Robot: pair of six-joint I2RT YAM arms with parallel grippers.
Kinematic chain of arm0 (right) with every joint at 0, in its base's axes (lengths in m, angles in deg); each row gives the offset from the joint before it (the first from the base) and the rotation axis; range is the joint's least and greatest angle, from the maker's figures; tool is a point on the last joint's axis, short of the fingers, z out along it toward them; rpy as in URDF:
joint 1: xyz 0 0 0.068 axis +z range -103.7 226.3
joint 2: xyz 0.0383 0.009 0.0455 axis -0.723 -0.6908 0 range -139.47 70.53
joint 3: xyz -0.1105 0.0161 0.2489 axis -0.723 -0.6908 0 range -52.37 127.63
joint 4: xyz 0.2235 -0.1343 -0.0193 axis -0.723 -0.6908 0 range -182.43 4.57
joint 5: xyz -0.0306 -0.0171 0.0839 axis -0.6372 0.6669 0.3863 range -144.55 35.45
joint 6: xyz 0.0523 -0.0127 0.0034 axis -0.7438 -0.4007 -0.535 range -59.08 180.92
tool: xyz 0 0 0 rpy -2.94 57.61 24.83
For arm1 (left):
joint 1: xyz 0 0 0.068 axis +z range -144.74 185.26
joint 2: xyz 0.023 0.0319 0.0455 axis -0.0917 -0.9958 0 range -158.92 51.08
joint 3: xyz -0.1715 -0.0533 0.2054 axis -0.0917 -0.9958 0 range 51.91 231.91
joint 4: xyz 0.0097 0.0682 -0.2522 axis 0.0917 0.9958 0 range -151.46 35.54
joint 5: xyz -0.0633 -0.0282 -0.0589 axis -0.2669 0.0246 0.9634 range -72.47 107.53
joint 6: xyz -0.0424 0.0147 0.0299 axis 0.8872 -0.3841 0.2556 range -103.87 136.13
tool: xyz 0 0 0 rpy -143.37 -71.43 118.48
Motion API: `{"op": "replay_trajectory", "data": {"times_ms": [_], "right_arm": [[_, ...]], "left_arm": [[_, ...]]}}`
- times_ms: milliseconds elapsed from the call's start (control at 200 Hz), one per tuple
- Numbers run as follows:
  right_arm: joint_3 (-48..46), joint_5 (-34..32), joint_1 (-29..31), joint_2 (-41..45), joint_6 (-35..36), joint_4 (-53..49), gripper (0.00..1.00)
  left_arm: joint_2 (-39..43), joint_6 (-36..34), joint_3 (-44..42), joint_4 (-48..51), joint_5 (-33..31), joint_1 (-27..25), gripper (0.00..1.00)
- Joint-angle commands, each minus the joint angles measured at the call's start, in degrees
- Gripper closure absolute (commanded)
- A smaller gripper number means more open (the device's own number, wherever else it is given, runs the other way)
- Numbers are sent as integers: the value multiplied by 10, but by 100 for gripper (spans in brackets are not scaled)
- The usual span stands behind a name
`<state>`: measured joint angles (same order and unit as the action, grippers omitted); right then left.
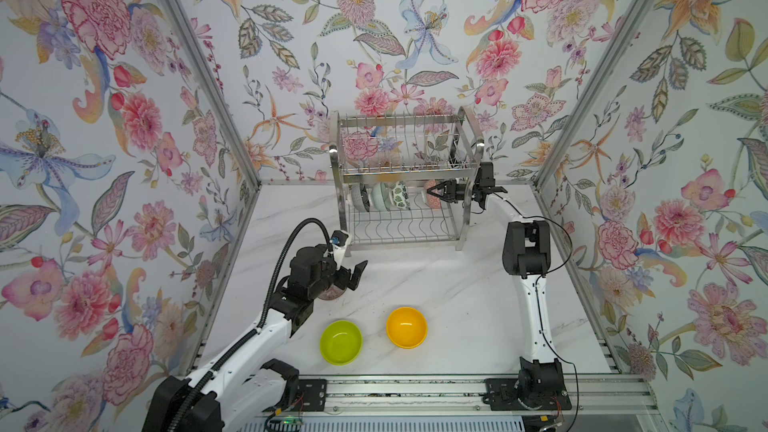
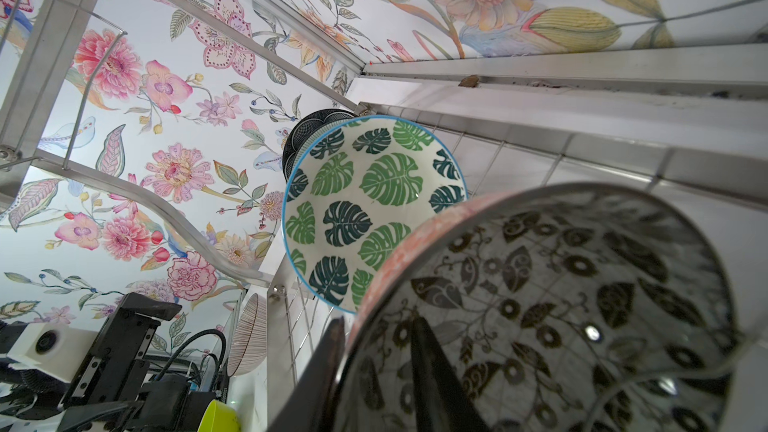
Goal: Load the bowls into the dish rack
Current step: 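Press the pink bowl against the leaf-print bowl and open the right gripper, then withdraw the right gripper from the rack while the left gripper lowers toward the striped bowl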
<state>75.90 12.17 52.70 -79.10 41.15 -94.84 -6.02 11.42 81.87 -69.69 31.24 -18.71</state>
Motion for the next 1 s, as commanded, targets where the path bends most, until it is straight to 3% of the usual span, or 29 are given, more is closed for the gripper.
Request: {"op": "replay_trajectory", "data": {"times_ms": [0, 365, 525, 736, 991], "right_arm": [[-1, -9, -1, 29, -4, 9, 68], [-107, -11, -16, 77, -102, 173, 59], [-158, -12, -26, 97, -155, 262, 50], [-216, -18, -43, 105, -263, 421, 45], [-255, -57, -61, 120, -280, 454, 45]], "left_arm": [[15, 6, -1, -17, -17, -4, 1], [30, 41, -28, -66, -65, -11, 1], [34, 64, -34, -82, -106, -14, 1], [39, 90, -40, -84, -150, -15, 1], [56, 118, -55, -82, -209, -15, 1]]}}
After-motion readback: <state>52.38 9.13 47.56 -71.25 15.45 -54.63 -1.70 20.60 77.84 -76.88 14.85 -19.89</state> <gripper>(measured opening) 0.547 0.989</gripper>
